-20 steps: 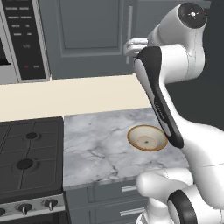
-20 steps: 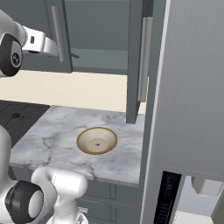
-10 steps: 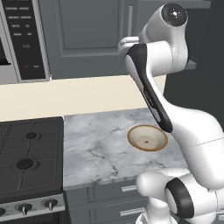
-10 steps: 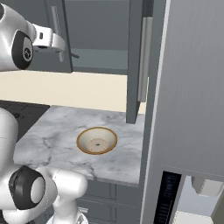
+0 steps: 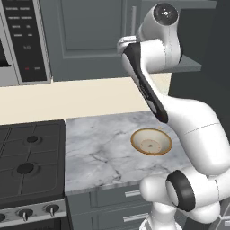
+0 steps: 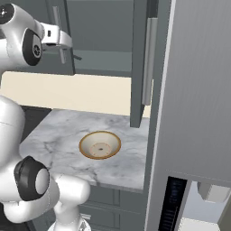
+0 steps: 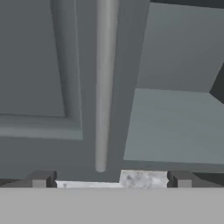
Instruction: Open the cabinet and setup a tea strainer by placing it in the bowl upright.
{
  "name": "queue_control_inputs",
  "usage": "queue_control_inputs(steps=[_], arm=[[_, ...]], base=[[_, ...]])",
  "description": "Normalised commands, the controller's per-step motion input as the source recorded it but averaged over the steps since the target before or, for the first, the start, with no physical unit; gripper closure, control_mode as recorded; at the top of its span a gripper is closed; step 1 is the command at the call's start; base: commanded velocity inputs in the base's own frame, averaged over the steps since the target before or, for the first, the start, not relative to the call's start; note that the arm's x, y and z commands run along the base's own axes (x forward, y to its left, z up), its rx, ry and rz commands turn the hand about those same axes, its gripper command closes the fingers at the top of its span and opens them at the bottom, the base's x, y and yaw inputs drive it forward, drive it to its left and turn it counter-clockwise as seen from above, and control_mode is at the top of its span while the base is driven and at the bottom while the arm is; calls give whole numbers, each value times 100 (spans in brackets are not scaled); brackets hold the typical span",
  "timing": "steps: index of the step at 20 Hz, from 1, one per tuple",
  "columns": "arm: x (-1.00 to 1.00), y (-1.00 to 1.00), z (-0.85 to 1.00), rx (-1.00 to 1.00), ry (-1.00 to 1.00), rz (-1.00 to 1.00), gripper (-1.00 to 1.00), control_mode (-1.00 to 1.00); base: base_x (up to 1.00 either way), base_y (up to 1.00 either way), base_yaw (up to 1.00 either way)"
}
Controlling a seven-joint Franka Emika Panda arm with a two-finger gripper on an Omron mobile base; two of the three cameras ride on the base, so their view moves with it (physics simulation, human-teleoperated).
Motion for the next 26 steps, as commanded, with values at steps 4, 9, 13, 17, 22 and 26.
queue_control_inputs(steps=[4,9,13,17,22,26], arm=[[39,5,0,0,0,0,-100,-100],[32,12,0,-1,0,-3,-100,-100],[27,10,0,-7,0,-6,-100,-100],[25,1,0,-7,0,-7,-100,-100],[29,-2,-1,-1,0,-1,-100,-100],[31,-4,-8,0,0,0,-100,-100]], base=[[0,0,0],[0,0,0],[0,0,0],[0,0,0],[0,0,0],[0,0,0]])
